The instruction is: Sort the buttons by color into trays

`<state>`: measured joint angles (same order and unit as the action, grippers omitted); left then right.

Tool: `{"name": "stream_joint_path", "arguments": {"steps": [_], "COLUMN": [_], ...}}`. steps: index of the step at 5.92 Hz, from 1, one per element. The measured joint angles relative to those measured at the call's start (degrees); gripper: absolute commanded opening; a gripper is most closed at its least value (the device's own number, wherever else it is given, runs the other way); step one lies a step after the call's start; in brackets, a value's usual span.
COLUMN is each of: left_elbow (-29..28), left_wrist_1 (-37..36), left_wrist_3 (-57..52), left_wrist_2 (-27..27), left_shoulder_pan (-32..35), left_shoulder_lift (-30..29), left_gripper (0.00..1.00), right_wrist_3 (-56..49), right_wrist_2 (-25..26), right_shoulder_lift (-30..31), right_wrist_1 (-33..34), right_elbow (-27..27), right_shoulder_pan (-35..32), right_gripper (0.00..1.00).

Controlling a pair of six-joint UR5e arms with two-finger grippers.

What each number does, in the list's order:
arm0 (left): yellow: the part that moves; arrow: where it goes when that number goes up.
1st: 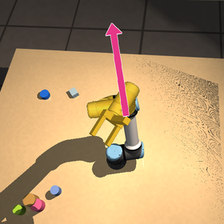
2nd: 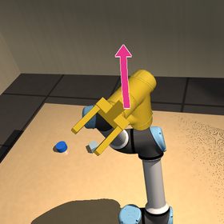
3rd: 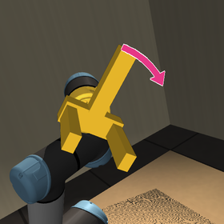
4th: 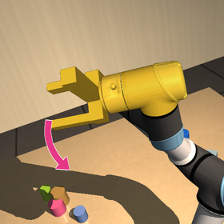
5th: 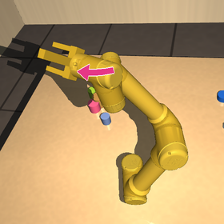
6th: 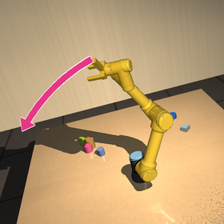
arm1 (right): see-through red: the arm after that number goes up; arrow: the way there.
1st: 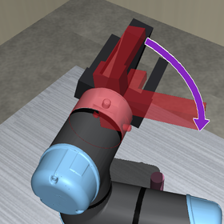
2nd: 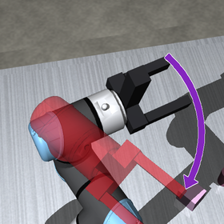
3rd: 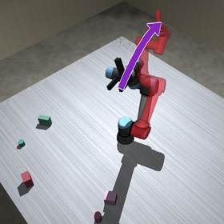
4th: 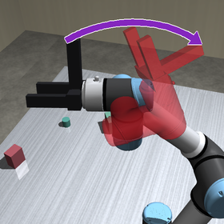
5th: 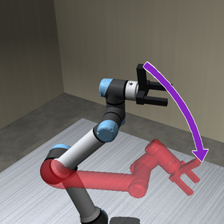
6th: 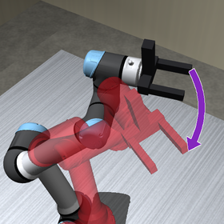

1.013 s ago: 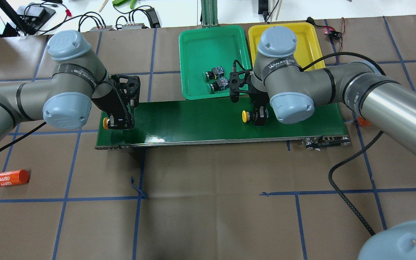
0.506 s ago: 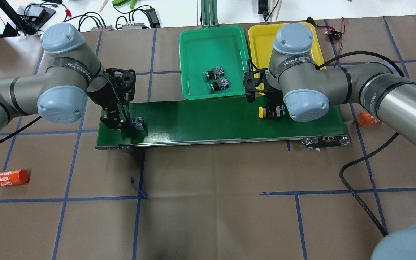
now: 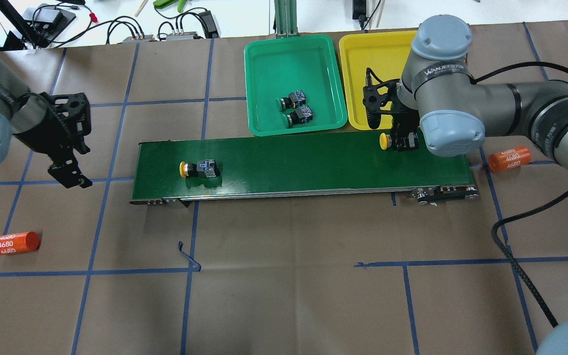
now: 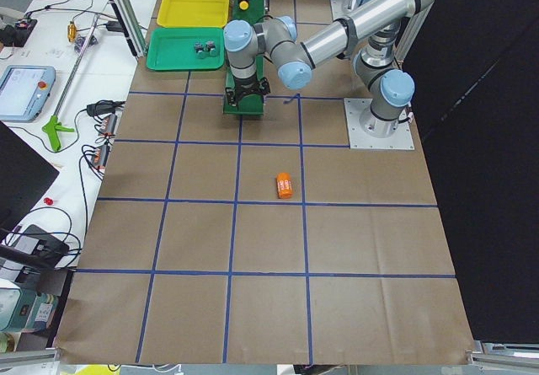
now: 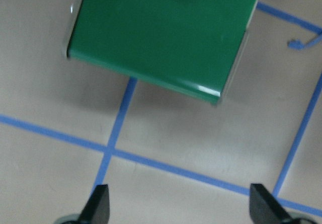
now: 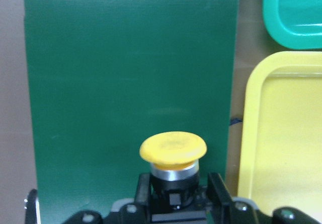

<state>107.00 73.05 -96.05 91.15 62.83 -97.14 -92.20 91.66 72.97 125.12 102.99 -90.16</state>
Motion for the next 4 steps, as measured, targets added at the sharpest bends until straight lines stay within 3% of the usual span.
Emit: {"name": "stream_joint_path", "arguments": {"steps": [2,3,4], "left_elbow": [3.87,5.27,6.72], "left_wrist_1": [-0.58,-3.91,-8.41], "left_wrist_3": [-10.9,-16.12,-20.89], "left_wrist_2": [4.15,4.63,5.16], "left_shoulder_pan": [-11.34,-13.86,-15.34], "left_shoulder_lift": [0.09,-0.39,-1.17], "left_gripper": [0.95,0.95,0.94], "right_wrist_3": [-3.37,-4.24,-4.88], "right_wrist_2": [-0.48,-0.6,-0.66], "right_shoulder_lift": [-7.59,-13.02,-17.0], "right_wrist_1": [0.78,0.95,1.07], "right_elbow": [-10.44,-16.25,-19.73], "right_shoulder_pan": [0.49,0.55,0.58], "right_gripper": [0.1,0.38,0.99]}}
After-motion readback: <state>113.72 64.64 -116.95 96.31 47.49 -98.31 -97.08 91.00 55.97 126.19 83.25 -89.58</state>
